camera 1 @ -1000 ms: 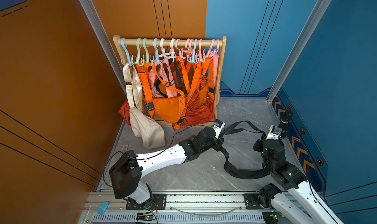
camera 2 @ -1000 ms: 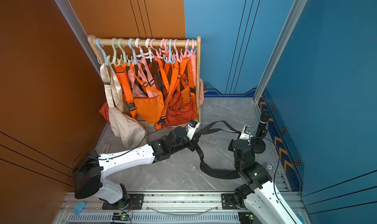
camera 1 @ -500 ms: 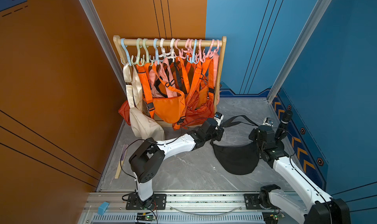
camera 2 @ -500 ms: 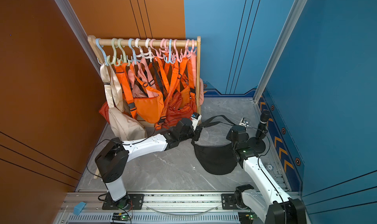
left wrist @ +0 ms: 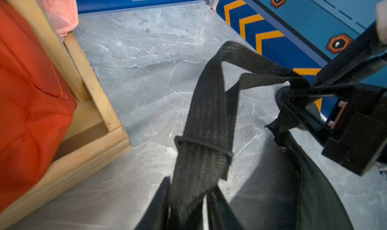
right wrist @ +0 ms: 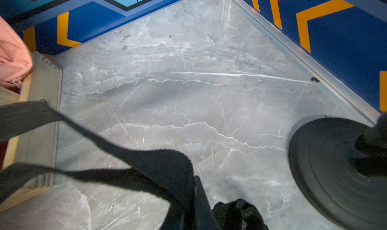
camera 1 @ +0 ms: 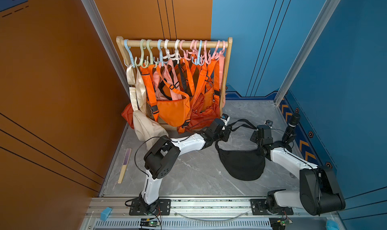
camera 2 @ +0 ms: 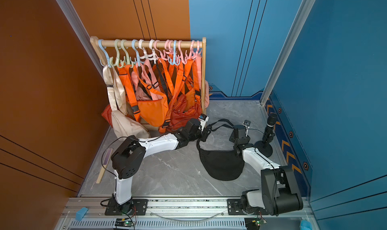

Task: Take the bag off the hook
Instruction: Place the bag at the center of the board, then pick up the bag from the hook.

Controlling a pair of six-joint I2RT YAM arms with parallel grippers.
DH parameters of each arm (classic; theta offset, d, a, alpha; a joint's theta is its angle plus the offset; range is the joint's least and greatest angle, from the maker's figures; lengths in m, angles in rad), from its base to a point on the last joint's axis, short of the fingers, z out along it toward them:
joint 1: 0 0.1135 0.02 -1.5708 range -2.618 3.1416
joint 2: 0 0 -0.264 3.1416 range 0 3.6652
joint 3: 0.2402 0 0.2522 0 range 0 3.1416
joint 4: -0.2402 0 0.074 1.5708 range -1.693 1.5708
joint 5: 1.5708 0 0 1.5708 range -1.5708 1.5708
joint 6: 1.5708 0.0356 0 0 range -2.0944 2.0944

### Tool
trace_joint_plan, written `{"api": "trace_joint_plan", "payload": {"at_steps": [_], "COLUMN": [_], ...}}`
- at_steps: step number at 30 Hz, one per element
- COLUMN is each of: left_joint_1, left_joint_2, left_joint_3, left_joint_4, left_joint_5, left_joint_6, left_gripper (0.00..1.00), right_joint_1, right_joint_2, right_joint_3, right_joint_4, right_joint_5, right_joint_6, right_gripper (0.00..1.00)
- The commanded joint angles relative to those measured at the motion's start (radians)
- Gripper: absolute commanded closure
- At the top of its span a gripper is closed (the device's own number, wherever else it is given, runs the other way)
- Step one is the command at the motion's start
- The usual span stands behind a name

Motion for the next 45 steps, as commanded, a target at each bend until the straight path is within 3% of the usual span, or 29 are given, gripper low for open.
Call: {"api": "trace_joint_plan", "payload": {"at_steps": [1, 5, 7, 8, 10, 12, 18, 22, 26, 35, 38, 45], "left_joint_1": [0.01, 0.009, 0.006, 0.004, -0.001, -0.012, -0.035, -0.03, -0.001, 0.122, 0.166, 0.225], "left_joint_2": [0.028, 0.036, 0.026, 0.016, -0.012, -0.062, -0.262, -0.413, -0.547, -0.776, -0.805, -0.746], "left_joint_3": [0.055, 0.067, 0.061, 0.054, 0.03, -0.025, -0.192, -0.274, -0.29, -0.277, -0.264, -0.169], "left_joint_4": [0.01, 0.01, 0.011, 0.011, 0.022, 0.07, 0.165, 0.162, 0.032, -0.219, -0.257, -0.313], "left_joint_5": [0.04, 0.066, 0.067, 0.07, 0.08, 0.071, -0.02, -0.075, -0.109, -0.107, -0.088, -0.028], "left_joint_6": [-0.006, -0.004, 0.0, 0.003, 0.013, 0.034, 0.094, 0.124, 0.13, 0.102, 0.098, 0.096], "left_gripper": [0.52, 0.39, 0.31, 0.19, 0.08, 0.07, 0.08, 0.13, 0.25, 0.71, 1.0, 0.98], "right_joint_1": [-0.009, -0.025, -0.036, -0.041, -0.046, -0.046, -0.027, 0.002, 0.043, 0.167, 0.195, 0.255], "right_joint_2": [0.015, 0.028, 0.028, 0.023, 0.012, -0.001, -0.071, -0.146, -0.24, -0.395, -0.421, -0.432], "right_joint_3": [0.022, 0.023, 0.026, 0.026, 0.025, 0.027, 0.048, 0.058, 0.054, 0.06, 0.069, 0.079], "right_joint_4": [0.055, 0.072, 0.069, 0.065, 0.056, 0.041, -0.022, -0.06, -0.082, -0.138, -0.148, -0.134], "right_joint_5": [0.02, 0.011, -0.002, -0.005, -0.012, -0.021, -0.065, -0.098, -0.155, -0.226, -0.252, -0.298], "right_joint_6": [0.027, 0.026, 0.028, 0.03, 0.031, 0.026, 0.001, -0.036, -0.079, -0.126, -0.128, -0.128], "right_gripper": [0.83, 0.72, 0.53, 0.42, 0.24, 0.15, 0.09, 0.08, 0.08, 0.12, 0.21, 0.38]}}
